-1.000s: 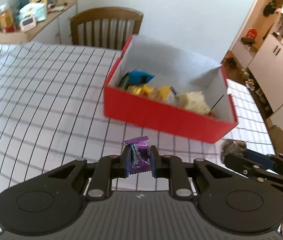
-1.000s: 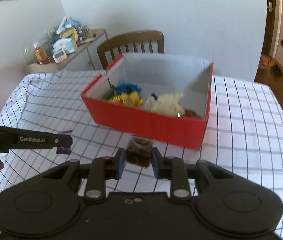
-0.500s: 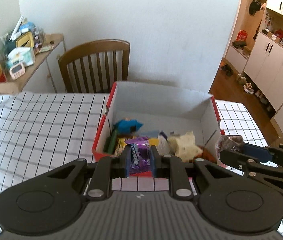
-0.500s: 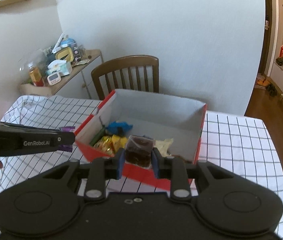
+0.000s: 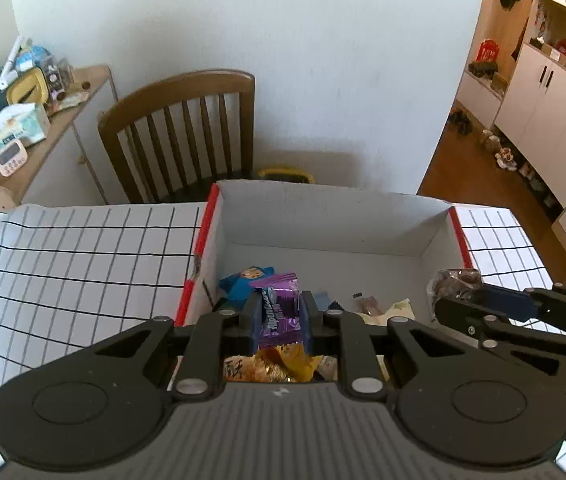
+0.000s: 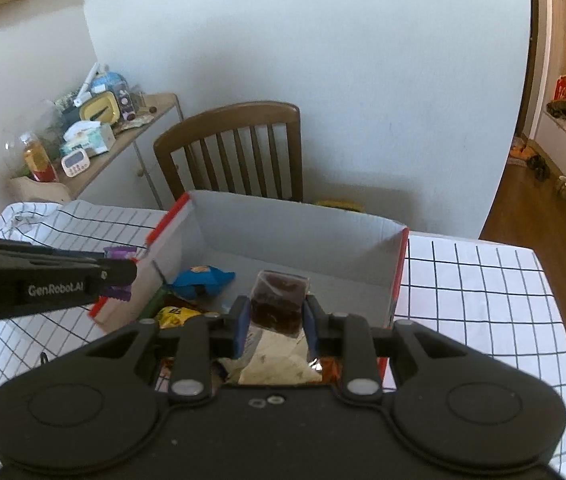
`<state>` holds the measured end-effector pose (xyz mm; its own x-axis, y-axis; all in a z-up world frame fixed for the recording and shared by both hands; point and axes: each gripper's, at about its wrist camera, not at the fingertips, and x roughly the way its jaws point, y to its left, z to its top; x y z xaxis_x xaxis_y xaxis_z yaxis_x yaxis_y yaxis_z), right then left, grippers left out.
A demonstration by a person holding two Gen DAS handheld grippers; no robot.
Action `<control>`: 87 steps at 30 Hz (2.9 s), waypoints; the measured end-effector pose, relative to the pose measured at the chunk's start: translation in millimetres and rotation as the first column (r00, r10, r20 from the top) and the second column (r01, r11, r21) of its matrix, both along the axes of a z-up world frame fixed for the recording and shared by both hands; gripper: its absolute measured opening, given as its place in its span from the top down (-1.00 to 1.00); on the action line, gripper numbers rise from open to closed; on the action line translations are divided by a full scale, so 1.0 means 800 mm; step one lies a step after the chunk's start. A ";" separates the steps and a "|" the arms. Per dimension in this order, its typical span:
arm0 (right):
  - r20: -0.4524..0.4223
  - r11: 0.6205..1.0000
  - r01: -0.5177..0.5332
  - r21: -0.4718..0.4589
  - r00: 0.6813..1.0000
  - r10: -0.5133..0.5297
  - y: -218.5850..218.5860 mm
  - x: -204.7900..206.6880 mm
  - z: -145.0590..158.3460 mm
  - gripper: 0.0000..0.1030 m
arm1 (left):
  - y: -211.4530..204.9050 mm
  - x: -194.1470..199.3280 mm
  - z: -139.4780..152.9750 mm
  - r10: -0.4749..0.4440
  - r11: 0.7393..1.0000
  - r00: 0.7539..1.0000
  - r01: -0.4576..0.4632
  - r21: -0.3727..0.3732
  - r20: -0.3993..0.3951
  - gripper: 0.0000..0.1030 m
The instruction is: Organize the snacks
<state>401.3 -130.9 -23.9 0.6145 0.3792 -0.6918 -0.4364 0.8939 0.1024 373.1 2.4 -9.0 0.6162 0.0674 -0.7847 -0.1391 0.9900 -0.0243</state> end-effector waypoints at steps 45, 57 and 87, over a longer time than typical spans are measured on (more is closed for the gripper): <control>-0.105 0.999 0.040 -0.004 0.994 -0.041 0.001 0.020 -0.041 -0.27 | 0.009 0.012 -0.042 -0.014 1.000 0.998 0.013 -0.016 -0.062 -0.14; -0.028 0.999 0.032 0.013 0.999 -0.031 -0.013 -0.033 -0.003 -0.72 | 0.015 -0.050 -0.003 -0.025 1.000 0.999 0.025 -0.014 0.022 -0.32; 0.222 0.984 -0.049 0.174 0.975 0.009 -0.065 -0.179 0.061 -0.99 | -0.007 -0.212 0.062 -0.029 0.998 0.969 0.040 -0.038 0.245 -0.75</control>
<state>257.7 -182.5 25.3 0.7304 0.5032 -0.4619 -0.4912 0.8568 0.1568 203.7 -2.8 40.9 0.7910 0.0127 -0.6117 -0.0897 0.9914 -0.0955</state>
